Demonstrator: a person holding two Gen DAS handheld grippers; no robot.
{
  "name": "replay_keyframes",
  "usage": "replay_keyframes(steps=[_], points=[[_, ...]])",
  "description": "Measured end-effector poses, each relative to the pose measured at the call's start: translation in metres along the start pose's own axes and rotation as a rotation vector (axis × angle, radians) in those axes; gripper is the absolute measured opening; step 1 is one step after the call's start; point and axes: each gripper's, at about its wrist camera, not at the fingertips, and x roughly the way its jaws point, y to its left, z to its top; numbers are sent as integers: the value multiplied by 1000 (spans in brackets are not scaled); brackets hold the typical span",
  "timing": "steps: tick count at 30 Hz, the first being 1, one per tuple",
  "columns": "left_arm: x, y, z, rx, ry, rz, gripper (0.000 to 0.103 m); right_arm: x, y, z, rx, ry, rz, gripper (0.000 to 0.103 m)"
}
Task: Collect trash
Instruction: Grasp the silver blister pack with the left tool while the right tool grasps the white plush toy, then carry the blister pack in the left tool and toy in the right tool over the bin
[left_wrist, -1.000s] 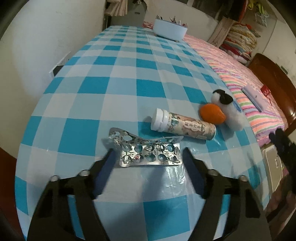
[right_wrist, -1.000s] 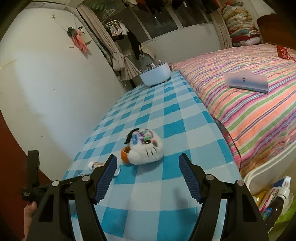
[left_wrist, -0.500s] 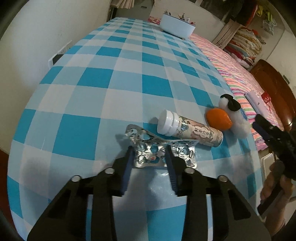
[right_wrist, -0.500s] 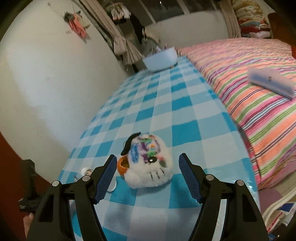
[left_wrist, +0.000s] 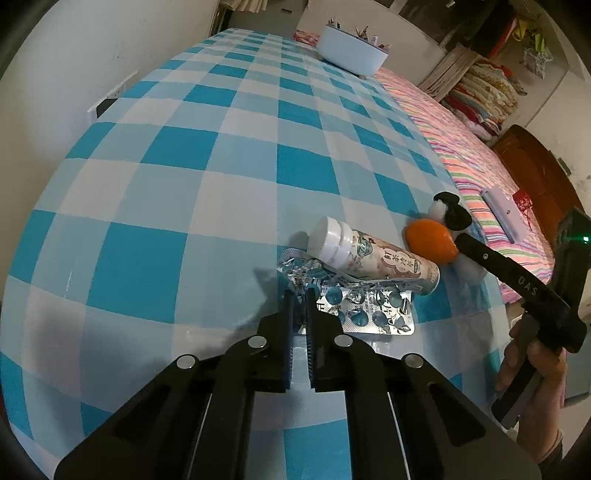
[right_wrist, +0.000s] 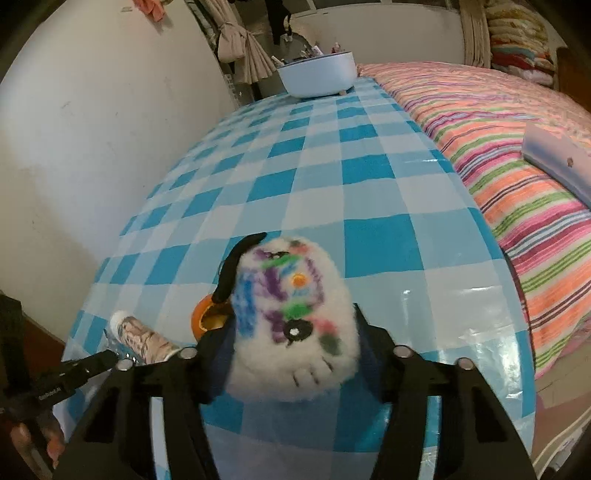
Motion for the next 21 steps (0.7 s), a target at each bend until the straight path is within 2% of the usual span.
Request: replay_keyframes(steps=[4, 10, 21], points=[[-2, -3, 0, 11, -18, 0, 5, -9, 2, -1, -6, -37, 12, 44], [-16, -7, 1, 28, -63, 7, 5, -30, 4, 0, 11, -108, 43, 44], [-28, -31, -4, 74, -91, -25, 5, -66, -7, -9, 43, -169, 77, 44]])
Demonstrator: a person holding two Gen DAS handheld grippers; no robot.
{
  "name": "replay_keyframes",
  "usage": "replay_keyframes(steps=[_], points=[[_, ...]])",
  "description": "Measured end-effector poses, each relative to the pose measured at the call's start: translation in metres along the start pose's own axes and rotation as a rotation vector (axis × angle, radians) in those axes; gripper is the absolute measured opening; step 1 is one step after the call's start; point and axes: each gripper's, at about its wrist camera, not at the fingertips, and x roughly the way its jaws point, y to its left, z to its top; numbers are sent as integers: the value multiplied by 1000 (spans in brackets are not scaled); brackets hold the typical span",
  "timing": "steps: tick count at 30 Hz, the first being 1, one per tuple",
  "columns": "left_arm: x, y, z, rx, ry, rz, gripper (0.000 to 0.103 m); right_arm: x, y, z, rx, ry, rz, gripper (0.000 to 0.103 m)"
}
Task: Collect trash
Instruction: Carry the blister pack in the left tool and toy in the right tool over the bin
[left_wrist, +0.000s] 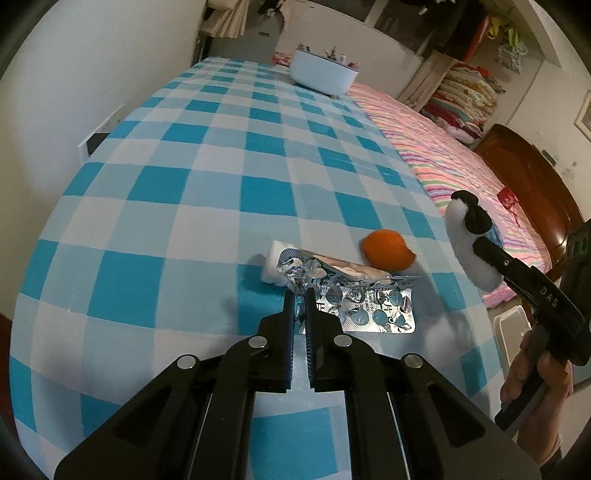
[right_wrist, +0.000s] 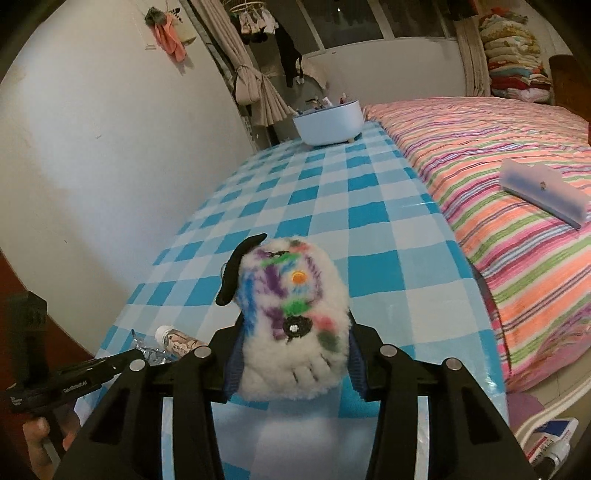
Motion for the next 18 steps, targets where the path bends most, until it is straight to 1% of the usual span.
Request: replay_keyframes(steps=[9, 18], points=[[5, -39, 3, 66, 5, -39, 5, -37, -27, -4, 23, -39, -38, 44], [17, -98, 2, 150, 23, -101, 5, -69, -56, -9, 46, -69, -92, 44]])
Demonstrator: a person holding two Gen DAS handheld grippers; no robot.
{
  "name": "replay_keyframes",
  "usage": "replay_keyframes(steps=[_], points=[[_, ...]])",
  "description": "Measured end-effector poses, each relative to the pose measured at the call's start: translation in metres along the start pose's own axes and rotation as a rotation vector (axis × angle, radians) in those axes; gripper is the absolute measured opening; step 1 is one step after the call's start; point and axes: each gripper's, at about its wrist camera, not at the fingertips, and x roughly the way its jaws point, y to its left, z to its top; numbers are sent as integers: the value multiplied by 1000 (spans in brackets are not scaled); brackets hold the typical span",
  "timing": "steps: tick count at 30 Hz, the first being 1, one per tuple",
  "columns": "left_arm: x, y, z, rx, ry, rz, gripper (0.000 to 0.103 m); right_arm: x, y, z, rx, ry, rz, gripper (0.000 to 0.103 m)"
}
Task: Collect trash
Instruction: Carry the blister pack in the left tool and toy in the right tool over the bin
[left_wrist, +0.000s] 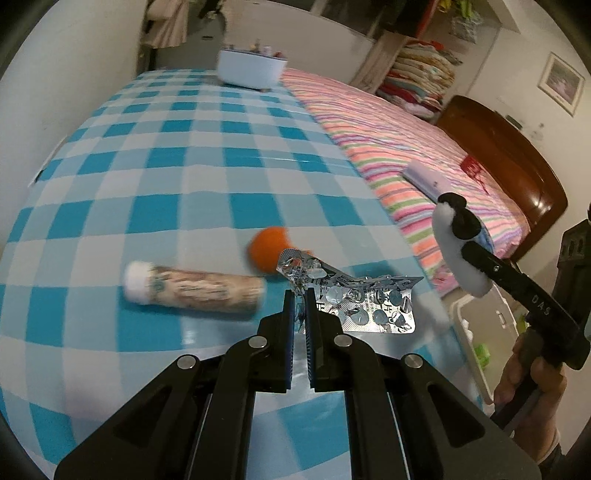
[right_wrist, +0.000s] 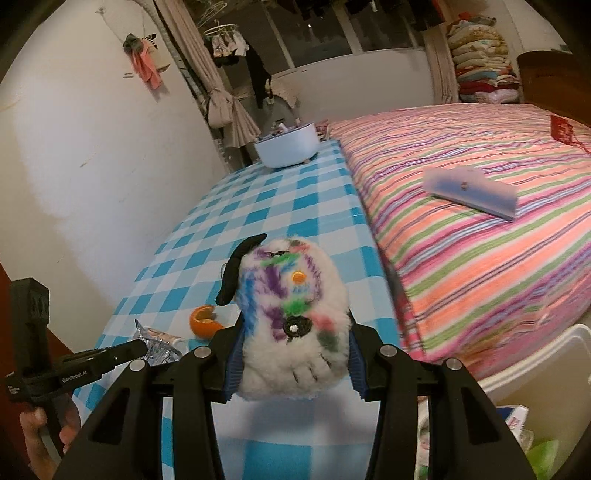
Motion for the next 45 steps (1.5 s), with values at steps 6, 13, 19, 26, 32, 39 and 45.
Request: replay_keyframes(steps=[6, 13, 19, 26, 32, 39, 45], points=[[12, -37, 3, 51, 13, -39, 5, -21, -26, -2, 24, -20, -46, 44], [26, -81, 3, 112, 32, -85, 5, -50, -65, -6, 71, -51, -106, 44], [40, -112, -1, 153, 57, -119, 5, -71, -94, -11, 109, -67, -151, 44], [51, -155, -11, 223, 81, -151, 5, -87, -113, -19, 120, -68, -194, 44], [56, -191, -23, 291, 96, -180, 6, -102, -131, -26, 143, -75, -238, 44], [62, -211, -30, 338, 116, -199, 6, -118, -141, -37, 156, -73, -299, 46], [65, -220, -35, 363, 125, -207, 6, -124, -151, -57, 196, -57, -325, 57]])
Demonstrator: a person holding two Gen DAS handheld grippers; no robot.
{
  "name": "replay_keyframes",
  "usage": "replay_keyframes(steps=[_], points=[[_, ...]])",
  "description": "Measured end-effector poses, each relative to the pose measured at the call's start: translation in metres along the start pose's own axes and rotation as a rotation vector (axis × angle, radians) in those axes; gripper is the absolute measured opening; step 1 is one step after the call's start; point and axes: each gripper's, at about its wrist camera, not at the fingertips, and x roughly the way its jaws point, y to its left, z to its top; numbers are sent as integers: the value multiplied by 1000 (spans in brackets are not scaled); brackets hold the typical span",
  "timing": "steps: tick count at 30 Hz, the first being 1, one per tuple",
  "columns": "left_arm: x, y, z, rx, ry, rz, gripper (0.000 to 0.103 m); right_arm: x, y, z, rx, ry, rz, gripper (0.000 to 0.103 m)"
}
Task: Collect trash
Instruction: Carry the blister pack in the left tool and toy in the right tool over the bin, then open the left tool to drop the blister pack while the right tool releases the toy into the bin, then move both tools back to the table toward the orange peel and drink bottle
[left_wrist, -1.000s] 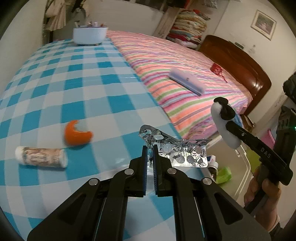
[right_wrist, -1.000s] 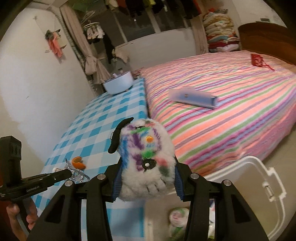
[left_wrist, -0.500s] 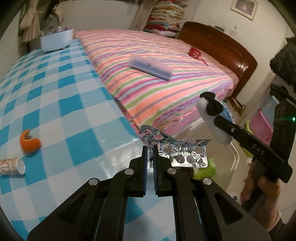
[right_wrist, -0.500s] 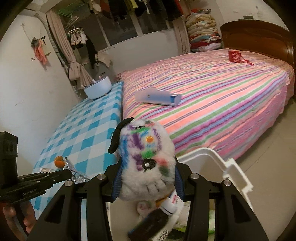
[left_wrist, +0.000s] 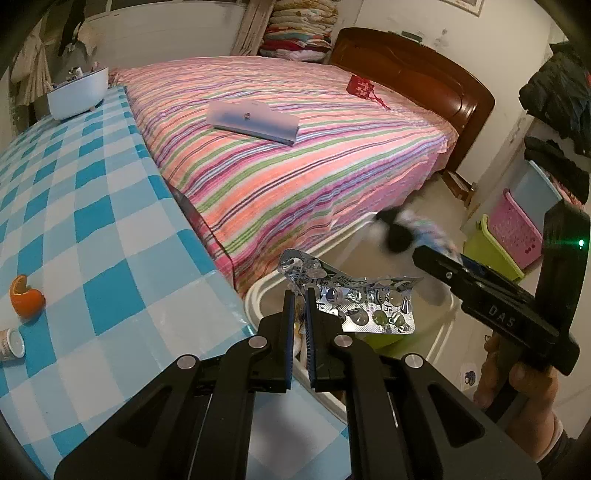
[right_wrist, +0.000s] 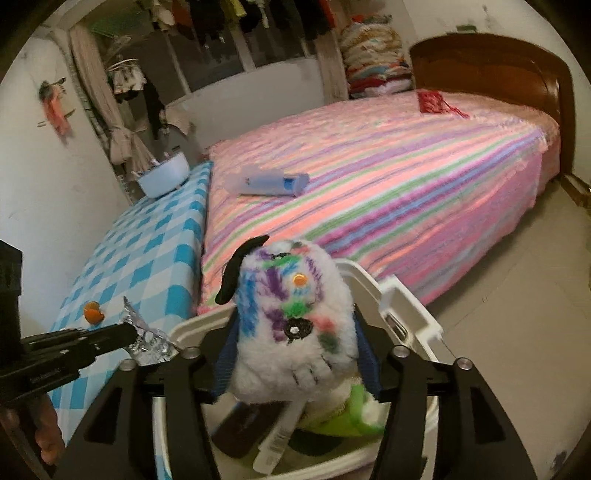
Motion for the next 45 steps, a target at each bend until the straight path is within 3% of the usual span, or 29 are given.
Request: replay_keyframes(steps=[3, 5, 20, 21, 22, 24, 25, 26, 29, 33, 40, 45], points=[[5, -5, -1, 13, 9, -1, 6, -3, -5, 1, 21, -19, 6, 59], [8, -8, -2, 19, 15, -2, 6, -7, -8, 3, 45, -46, 11, 66], [25, -37, -3, 85, 36, -3, 9, -38, -26, 15, 139, -221, 19, 66], [26, -38, -4, 86, 38, -6, 11, -39, -26, 15, 141, -229, 23, 66], [27, -39, -5, 89, 43, -10, 22, -39, -26, 15, 141, -233, 27, 66], [27, -41, -6, 93, 39, -7, 52, -41, -25, 15, 137, -240, 25, 66], [25, -41, -6, 97, 22, -2, 76, -41, -25, 15, 138, -242, 26, 66], [22, -41, -6, 99, 2, 5, 84, -42, -25, 15, 141, -247, 31, 66], [5, -40, -1, 90, -86, 28, 85, -44, -25, 16, 142, -256, 33, 66], [-15, -27, 6, 43, -136, 33, 87, -45, -20, 17, 151, -270, 61, 66], [-46, 31, 1, -84, -179, 70, 88, -34, 13, 19, 106, -245, 126, 66], [-69, 74, -7, -158, -202, 139, 88, -20, 49, 18, 53, -210, 189, 66]])
